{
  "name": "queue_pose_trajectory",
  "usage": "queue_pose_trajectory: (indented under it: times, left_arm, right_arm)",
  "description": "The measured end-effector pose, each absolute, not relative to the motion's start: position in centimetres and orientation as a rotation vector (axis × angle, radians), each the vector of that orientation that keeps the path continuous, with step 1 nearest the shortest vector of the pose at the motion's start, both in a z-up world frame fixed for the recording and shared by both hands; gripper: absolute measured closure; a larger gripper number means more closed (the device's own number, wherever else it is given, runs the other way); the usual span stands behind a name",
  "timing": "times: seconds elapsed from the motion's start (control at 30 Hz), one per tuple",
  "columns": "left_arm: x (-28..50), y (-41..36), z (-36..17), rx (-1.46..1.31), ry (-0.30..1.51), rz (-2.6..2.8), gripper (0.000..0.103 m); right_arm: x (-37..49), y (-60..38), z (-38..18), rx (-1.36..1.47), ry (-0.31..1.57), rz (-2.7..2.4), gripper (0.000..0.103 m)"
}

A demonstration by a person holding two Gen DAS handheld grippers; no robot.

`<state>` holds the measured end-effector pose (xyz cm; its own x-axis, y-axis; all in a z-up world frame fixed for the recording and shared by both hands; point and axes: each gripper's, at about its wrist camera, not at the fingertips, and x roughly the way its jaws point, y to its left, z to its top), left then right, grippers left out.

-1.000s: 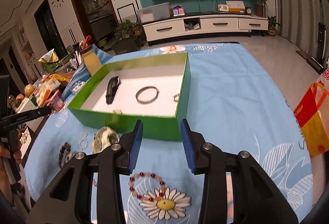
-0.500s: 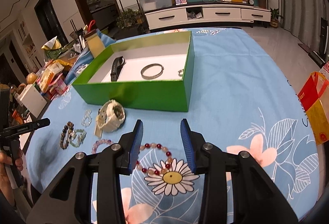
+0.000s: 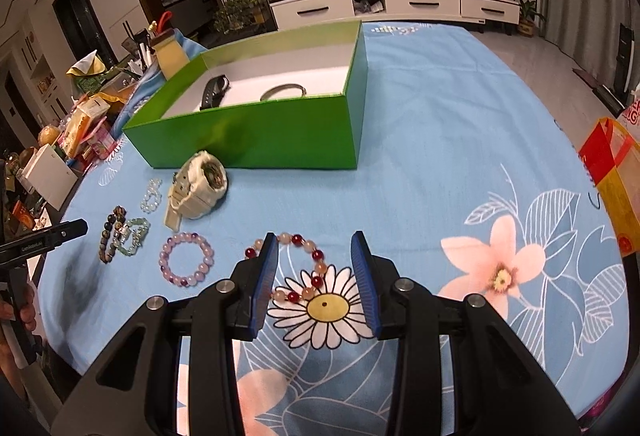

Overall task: Organize jewelry
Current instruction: 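Move both tools back over the bead bracelets, then grasp the red-and-pink bead bracelet with the right tool while the left tool grasps the brown wooden bead bracelet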

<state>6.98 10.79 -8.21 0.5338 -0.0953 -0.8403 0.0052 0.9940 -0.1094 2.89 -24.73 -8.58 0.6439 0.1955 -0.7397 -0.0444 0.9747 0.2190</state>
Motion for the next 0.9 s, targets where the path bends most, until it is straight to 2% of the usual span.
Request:
queue_pose_trajectory:
  times: [0.9]
  left_arm:
    - [7.6, 10.7, -8.9, -0.119, 1.03, -0.059, 0.029]
  right_arm:
    - [4.1, -24.1, -11.5, 0.121, 0.902, 0.087, 0.065]
